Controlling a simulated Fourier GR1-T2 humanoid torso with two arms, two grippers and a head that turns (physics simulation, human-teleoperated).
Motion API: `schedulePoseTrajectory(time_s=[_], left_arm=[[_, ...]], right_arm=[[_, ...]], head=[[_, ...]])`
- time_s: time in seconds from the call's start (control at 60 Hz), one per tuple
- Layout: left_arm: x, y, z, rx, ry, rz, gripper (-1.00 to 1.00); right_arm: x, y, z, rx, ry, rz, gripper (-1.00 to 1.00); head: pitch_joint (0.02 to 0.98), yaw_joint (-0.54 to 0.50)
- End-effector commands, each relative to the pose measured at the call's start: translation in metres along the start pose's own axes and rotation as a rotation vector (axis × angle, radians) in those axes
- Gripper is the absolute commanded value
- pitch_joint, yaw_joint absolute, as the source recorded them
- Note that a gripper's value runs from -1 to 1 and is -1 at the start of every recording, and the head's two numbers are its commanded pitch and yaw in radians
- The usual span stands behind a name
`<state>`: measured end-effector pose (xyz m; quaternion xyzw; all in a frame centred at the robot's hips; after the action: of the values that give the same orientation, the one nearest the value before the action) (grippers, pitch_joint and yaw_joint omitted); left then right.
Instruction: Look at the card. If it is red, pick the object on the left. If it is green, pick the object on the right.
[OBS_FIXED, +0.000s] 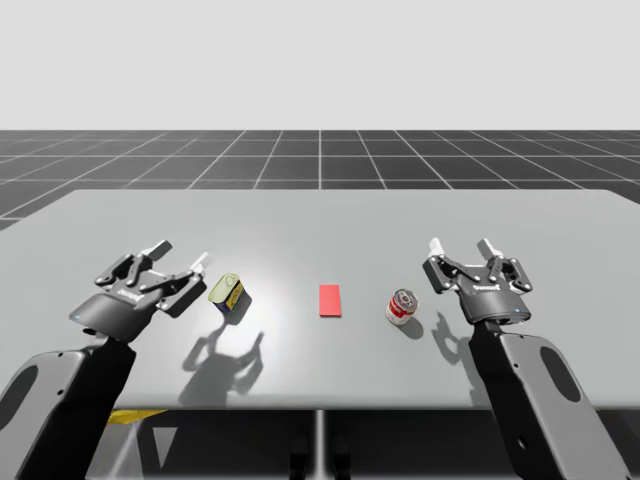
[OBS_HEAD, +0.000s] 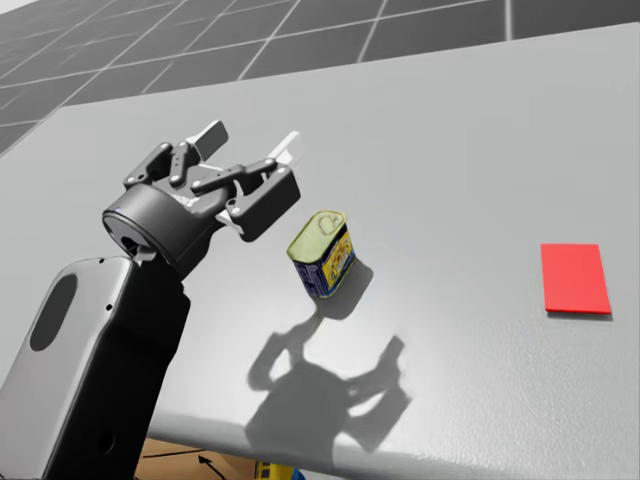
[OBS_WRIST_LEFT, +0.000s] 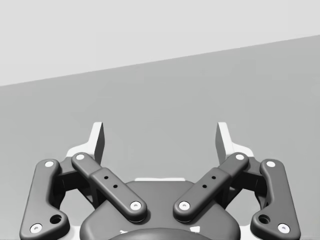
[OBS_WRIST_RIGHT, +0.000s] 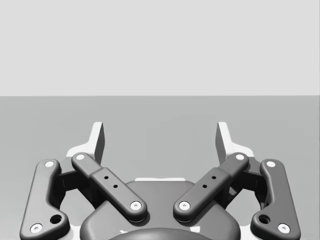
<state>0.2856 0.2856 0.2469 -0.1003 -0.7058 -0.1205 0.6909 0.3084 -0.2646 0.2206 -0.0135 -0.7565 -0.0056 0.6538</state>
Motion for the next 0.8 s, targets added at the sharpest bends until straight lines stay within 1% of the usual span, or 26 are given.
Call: schedulePoseTrajectory(time_s=[0.017, 0.05, 0.117, 0.2, 0.233, 0.25, 0.283, 0.317, 0.35, 0.417, 0.583, 0.717, 0.8], left_arm=[[-0.021, -0.004, 0.029, -0.047, 0.079, -0.024, -1.0], [-0.024, -0.003, 0.032, -0.049, 0.087, -0.02, -1.0], [-0.036, -0.003, 0.041, -0.055, 0.12, -0.033, -1.0], [-0.046, -0.003, 0.047, -0.057, 0.148, -0.033, -1.0], [-0.051, -0.003, 0.049, -0.062, 0.161, -0.025, -1.0], [-0.055, -0.003, 0.051, -0.061, 0.174, -0.028, -1.0], [-0.058, -0.004, 0.052, -0.063, 0.18, -0.029, -1.0], [-0.061, -0.004, 0.052, -0.068, 0.19, -0.015, -1.0], [-0.064, -0.005, 0.053, -0.068, 0.198, -0.018, -1.0], [-0.068, -0.007, 0.052, -0.075, 0.209, -0.011, -1.0], [-0.082, -0.012, 0.047, -0.076, 0.231, -0.015, -1.0], [-0.093, -0.014, 0.039, -0.069, 0.27, -0.008, -1.0], [-0.098, -0.015, 0.033, -0.067, 0.282, -0.007, -1.0]], right_arm=[[-0.001, 0.0, -0.001, -0.002, 0.002, 0.002, -1.0], [-0.001, 0.0, -0.001, -0.002, 0.003, 0.002, -1.0], [-0.002, 0.001, -0.001, -0.002, 0.004, 0.001, -1.0], [-0.002, 0.001, -0.001, -0.002, 0.006, 0.0, -1.0], [-0.002, 0.001, -0.001, -0.002, 0.005, -0.001, -1.0], [-0.002, 0.001, -0.001, -0.002, 0.005, -0.001, -1.0], [-0.002, 0.001, -0.001, -0.002, 0.005, -0.002, -1.0], [-0.002, 0.001, -0.001, -0.002, 0.005, -0.002, -1.0], [-0.002, 0.001, -0.001, -0.002, 0.005, -0.003, -1.0], [-0.002, 0.001, -0.001, -0.003, 0.005, -0.005, -1.0], [-0.002, 0.001, -0.001, -0.003, 0.004, -0.007, -1.0], [-0.001, 0.001, -0.001, -0.004, 0.001, -0.006, -1.0], [-0.001, 0.001, -0.002, -0.004, -0.001, -0.005, -1.0]], head=[[0.801, 0.38], [0.802, 0.38], [0.803, 0.38], [0.804, 0.38], [0.804, 0.38], [0.803, 0.38], [0.803, 0.38], [0.803, 0.38], [0.803, 0.38], [0.801, 0.39], [0.8, 0.39], [0.799, 0.38], [0.799, 0.38]])
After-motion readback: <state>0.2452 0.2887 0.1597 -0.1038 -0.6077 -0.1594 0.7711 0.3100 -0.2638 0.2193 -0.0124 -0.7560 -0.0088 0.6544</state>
